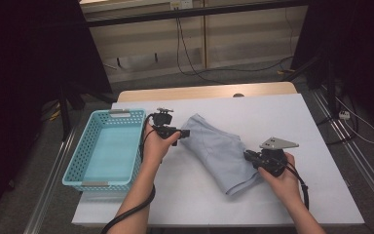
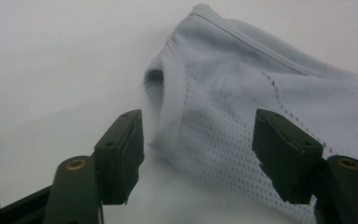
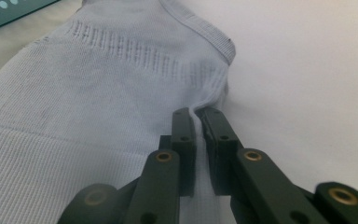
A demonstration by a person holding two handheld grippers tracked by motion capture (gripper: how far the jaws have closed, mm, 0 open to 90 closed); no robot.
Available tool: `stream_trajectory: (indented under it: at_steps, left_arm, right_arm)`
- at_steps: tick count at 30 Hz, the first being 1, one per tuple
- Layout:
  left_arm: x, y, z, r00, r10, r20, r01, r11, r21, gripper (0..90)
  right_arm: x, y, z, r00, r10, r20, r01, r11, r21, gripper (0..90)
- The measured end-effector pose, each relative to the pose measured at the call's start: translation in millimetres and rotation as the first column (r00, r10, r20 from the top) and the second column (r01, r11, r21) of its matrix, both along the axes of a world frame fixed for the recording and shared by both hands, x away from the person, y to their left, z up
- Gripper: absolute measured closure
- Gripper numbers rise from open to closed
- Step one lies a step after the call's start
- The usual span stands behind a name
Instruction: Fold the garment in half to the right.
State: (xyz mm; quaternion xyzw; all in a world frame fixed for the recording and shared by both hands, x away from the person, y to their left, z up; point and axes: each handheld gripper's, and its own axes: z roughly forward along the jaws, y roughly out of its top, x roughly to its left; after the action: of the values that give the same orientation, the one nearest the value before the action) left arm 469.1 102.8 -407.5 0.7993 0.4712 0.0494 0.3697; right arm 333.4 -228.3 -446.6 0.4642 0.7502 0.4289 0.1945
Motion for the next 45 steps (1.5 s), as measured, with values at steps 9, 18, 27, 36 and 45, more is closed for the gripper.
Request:
stream_trajectory:
  at_steps: [9, 18, 27, 36, 45]
  left_arm:
    - [-21.3, -1.7, -4.8, 0.9986, -0.052, -0.008, 0.052, 0.9985, 0.015, 24.6]
    - [-36.3, -1.1, 1.4, 0.9980, -0.062, 0.011, 0.062, 0.9981, -0.004, 21.5]
    - [-52.1, -3.5, 2.3, 0.9969, -0.078, 0.013, 0.078, 0.9969, -0.004, 19.8]
    - [-61.2, -9.9, 4.9, 0.9944, -0.105, 0.008, 0.105, 0.9942, -0.023, 18.6]
    - [-66.3, -15.9, 4.8, 0.9910, -0.132, 0.023, 0.132, 0.9910, -0.018, 15.5]
  right_arm:
    - [2.4, -1.5, -1.4, 0.9996, -0.017, -0.025, 0.017, 1.000, -0.010, 71.0]
    - [-8.6, -9.8, 8.9, 1.0000, -0.004, -0.002, 0.004, 1.000, 0.003, 48.1]
    - [-21.6, -19.0, 11.4, 0.9998, -0.015, 0.014, 0.014, 0.999, 0.047, 29.6]
    - [-32.2, -24.7, 14.6, 0.9997, -0.006, 0.025, 0.005, 1.000, 0.031, 18.9]
    - [-47.2, -30.5, 19.6, 0.9983, -0.004, 0.057, 0.004, 1.000, 0.001, 13.2]
